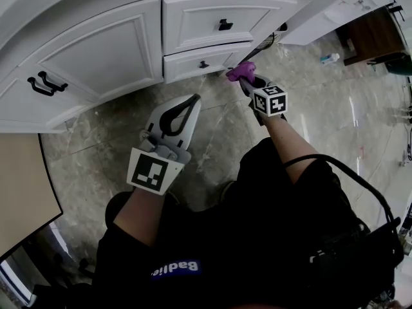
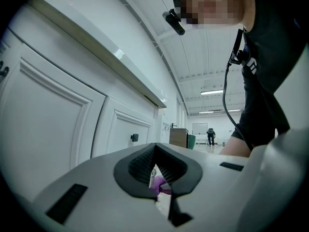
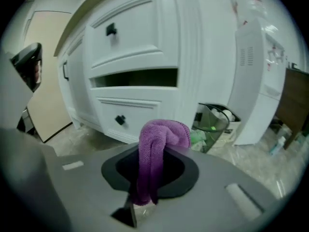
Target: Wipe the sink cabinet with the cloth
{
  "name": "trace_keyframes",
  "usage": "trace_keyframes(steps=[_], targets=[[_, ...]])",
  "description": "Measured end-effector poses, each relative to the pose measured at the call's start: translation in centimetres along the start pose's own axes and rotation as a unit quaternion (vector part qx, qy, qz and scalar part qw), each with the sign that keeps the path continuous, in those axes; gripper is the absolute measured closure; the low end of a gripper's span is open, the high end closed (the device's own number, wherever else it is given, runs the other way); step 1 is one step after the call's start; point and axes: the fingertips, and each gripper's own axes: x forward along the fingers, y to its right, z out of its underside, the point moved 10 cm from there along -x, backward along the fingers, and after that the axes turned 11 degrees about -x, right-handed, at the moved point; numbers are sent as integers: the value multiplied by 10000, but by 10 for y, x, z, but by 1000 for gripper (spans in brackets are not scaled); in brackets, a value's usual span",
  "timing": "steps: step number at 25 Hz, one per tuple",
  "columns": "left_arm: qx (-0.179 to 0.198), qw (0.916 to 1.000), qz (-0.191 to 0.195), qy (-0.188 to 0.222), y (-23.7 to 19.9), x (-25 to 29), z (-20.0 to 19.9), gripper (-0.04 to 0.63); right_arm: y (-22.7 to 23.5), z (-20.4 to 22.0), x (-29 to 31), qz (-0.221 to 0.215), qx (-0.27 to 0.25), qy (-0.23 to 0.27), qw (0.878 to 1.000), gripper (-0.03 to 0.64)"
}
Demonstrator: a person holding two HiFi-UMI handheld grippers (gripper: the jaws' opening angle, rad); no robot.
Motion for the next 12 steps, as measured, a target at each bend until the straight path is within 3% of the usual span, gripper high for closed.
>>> trace_keyframes(steps=[2,5,12], targets=[[-1,10000,25,-36,1,2,2,591,21,11,6,308,298,-178,9989,558],[-20,9999,39,-95,2,4,5,591,34,14,21,472,341,-343,9977,558],[-63,9999,129,-49,6,4,2,591,-7,-26,59,-48,-291,-195,9994,558]])
